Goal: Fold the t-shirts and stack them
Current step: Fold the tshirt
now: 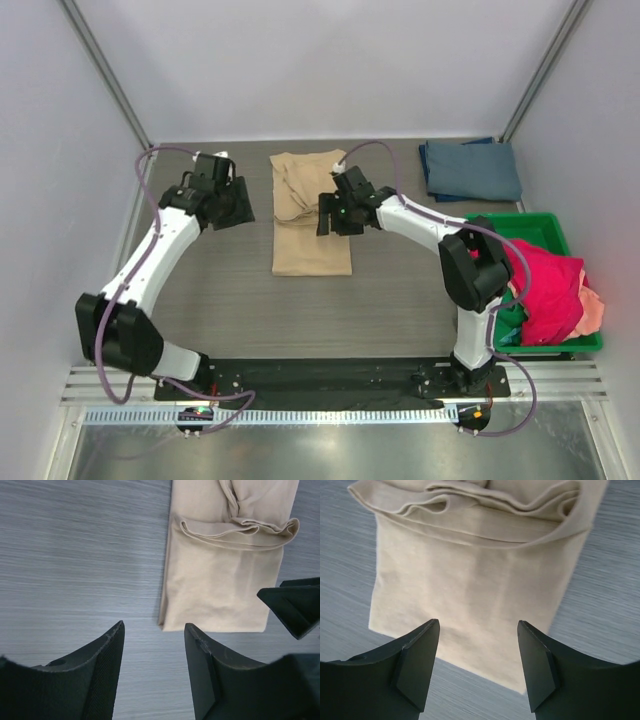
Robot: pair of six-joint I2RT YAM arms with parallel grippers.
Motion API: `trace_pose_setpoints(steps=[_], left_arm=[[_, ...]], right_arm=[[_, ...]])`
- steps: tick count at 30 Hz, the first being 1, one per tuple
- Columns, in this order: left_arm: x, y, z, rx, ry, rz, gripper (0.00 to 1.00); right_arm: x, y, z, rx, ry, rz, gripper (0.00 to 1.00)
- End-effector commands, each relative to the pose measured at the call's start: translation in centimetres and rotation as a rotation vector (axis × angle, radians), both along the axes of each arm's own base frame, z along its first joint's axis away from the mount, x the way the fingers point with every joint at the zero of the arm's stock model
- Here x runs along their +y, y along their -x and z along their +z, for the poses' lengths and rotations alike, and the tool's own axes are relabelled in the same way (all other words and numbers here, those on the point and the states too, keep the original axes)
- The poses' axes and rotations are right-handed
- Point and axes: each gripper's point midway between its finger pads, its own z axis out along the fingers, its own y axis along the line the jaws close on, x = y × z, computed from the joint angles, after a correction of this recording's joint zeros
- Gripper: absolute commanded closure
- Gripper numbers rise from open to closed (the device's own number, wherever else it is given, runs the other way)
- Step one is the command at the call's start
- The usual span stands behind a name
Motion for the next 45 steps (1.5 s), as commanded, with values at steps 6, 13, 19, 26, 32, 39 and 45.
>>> trace_pose_setpoints(steps=[6,13,19,26,32,39,45], left_arm=[[5.1,4.0,-2.7,0.036,-0.246,0.012,0.47],[4.7,4.1,-2.4,0.029,-0.226,0.001,0.48],[4.5,4.3,-2.7,0.036,-0.218,0.0,0.48],[4.4,4.2,-2.8,0.032,-0.214,0.002,0.48],[3.1,4.2,-3.1,0.04,-0.154,-0.035,0.48],[-0.7,4.2,-3.5,0.046,0.058,-0.063,0.48],[-3.0,5.0,-5.6,0.036,0.217,-0.046,0.45]], right_arm=[[4.6,-1.8,0.0,-0.029,-0.036,0.07,0.31],[5.8,-4.4,-0.5,-0.055,-0.007,0.076,0.32],[5.4,-10.5,-0.3,-0.127,0.057,0.04,0.31],[2.1,-17.8,6.0,-0.253,-0.001,-0.081,0.3],[-1.8,-14.3,9.6,-0.289,0.023,-0.131,0.3],[-5.3,-4.9,5.9,-0.149,-0.044,-0.137,0.28],[-5.4,1.4,2.7,-0.051,-0.17,-0.091,0.28]])
